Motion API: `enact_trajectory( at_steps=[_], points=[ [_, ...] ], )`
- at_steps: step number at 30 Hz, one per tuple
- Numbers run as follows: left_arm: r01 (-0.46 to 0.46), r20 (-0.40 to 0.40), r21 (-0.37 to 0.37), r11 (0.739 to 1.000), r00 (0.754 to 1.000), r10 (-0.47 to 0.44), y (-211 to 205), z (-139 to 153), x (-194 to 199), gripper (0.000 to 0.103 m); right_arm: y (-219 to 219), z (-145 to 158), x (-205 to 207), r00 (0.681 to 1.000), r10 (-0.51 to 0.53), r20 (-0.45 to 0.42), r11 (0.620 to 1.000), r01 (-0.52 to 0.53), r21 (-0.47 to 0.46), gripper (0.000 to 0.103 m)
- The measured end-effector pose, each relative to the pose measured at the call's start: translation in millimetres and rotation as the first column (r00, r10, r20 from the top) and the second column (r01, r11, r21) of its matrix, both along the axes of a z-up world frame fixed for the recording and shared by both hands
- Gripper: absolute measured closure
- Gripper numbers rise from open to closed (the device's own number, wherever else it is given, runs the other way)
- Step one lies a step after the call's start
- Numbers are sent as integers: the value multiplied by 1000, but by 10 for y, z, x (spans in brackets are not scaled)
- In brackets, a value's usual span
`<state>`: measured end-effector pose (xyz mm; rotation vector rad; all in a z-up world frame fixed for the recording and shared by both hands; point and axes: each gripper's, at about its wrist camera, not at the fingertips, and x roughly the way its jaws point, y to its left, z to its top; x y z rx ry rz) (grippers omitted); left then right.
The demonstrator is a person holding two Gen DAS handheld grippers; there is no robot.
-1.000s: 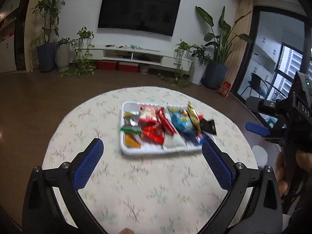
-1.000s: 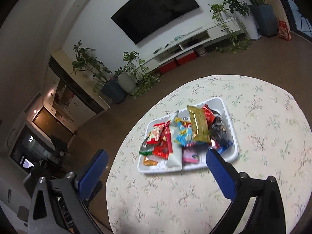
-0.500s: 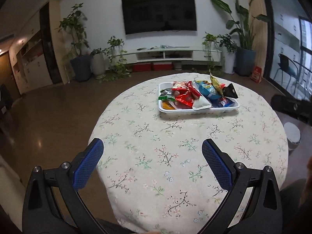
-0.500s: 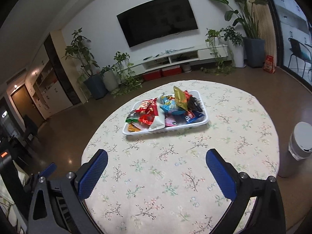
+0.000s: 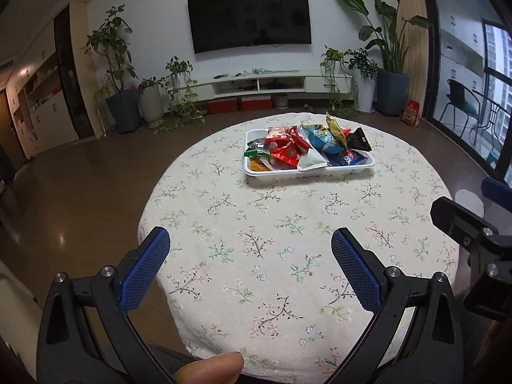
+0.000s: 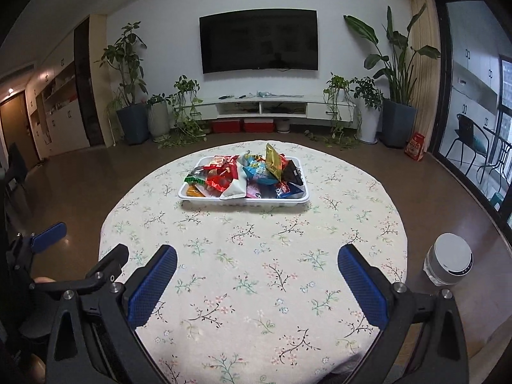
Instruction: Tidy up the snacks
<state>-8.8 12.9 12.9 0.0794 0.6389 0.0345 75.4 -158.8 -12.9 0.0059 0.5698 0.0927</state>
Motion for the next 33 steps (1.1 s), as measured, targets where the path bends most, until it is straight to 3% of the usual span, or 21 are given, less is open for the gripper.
enact_trajectory(
  at_steps=[33],
  points=[
    [-14,-53,-62,998,999,11,95,-118,71,0,26,-88,-10,999,-12,-53,1000,13,23,0]
  ],
)
